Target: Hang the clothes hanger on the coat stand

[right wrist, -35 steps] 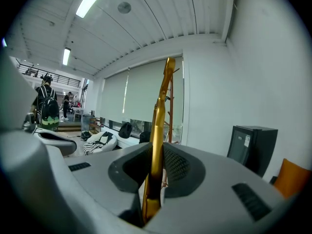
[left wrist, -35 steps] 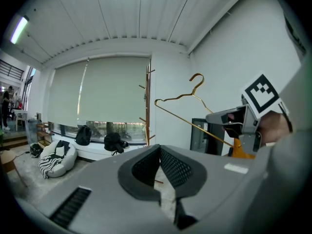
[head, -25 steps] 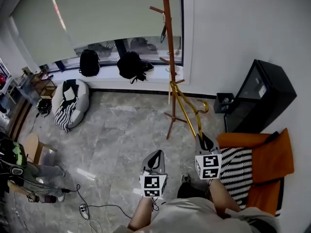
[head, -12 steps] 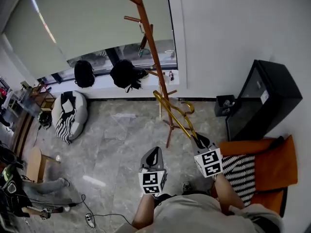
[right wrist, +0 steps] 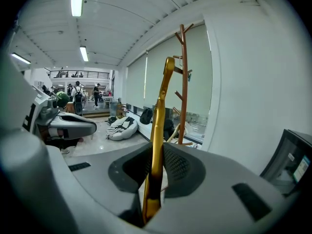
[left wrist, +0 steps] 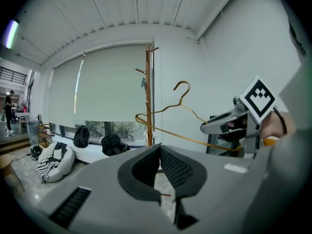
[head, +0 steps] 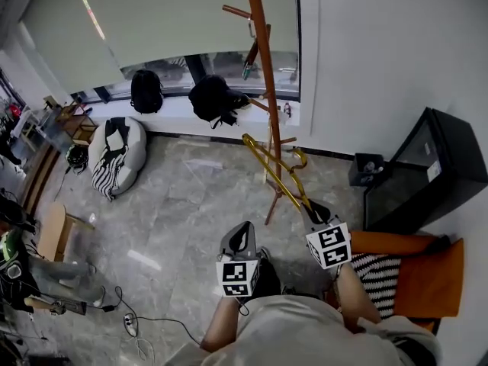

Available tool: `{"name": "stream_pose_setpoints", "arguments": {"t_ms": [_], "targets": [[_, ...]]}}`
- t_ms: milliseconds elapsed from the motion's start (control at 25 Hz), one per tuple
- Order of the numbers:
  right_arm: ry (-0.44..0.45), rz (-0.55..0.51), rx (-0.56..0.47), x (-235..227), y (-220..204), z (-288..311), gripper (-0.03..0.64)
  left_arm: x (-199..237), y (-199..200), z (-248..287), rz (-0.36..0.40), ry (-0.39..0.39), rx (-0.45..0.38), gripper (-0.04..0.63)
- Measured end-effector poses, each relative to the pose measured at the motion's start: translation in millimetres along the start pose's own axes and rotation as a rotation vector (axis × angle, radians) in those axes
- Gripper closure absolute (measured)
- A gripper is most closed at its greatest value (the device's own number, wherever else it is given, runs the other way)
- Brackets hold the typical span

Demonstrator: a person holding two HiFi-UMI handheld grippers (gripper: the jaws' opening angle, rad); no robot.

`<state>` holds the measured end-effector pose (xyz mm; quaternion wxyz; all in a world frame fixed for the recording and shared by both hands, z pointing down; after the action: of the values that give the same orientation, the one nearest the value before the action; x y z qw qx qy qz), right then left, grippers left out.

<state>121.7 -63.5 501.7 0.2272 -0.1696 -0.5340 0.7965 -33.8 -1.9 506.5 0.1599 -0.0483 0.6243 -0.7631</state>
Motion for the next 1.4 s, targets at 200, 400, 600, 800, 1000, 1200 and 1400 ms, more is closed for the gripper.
{"name": "stream_pose_setpoints", "arguments": {"t_ms": [200, 400, 600, 800, 1000, 1200, 1400], "targets": [[0.017, -0.033, 0.011, -6.9, 15.0, 36.9, 0.567, 23.4, 2.9, 32.2, -0.029, 0.021, -0.018, 0.584], [0.04, -0.048, 0.074, -17.3, 32.5, 81.5, 0.566, 45.5, 20.2, 69.2, 0.01, 0.024, -0.061, 0.584], [0.046, -0.047, 0.088, -20.0, 53.1, 114.4, 0.566, 65.1, 24.0, 98.3, -0.001, 0.001, -0.052, 0.584], [0.035, -0.052, 0.099, -25.4, 61.0, 145.3, 0.566, 87.1, 20.7, 128.7, -0.021, -0.018, -0.048, 0.584], [0.032, -0.045, 0.099, -32.5, 67.5, 164.9, 0.566, 96.1, 19.5, 152.5, -0.033, -0.039, -0.053, 0.584], [0.022, -0.03, 0.099, -33.5, 75.7, 180.8, 0.566, 107.6, 19.3, 164.6, -0.039, -0.064, -0.052, 0.584], [0.018, -0.021, 0.112, -36.2, 74.3, 190.3, 0.566, 113.6, 16.6, 175.1, -0.049, -0.079, -0.053, 0.584]]}}
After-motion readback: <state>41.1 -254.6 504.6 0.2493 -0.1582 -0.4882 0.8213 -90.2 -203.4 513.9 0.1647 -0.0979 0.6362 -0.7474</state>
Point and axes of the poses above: the fingertips, and each gripper's own axes: z forward along the fingers, x to its left, y out of its top, the point moved 1 cm from there along -z, backward along the fingers, and after that the axes turned 8 degrees about z, right-handed, at the moved point
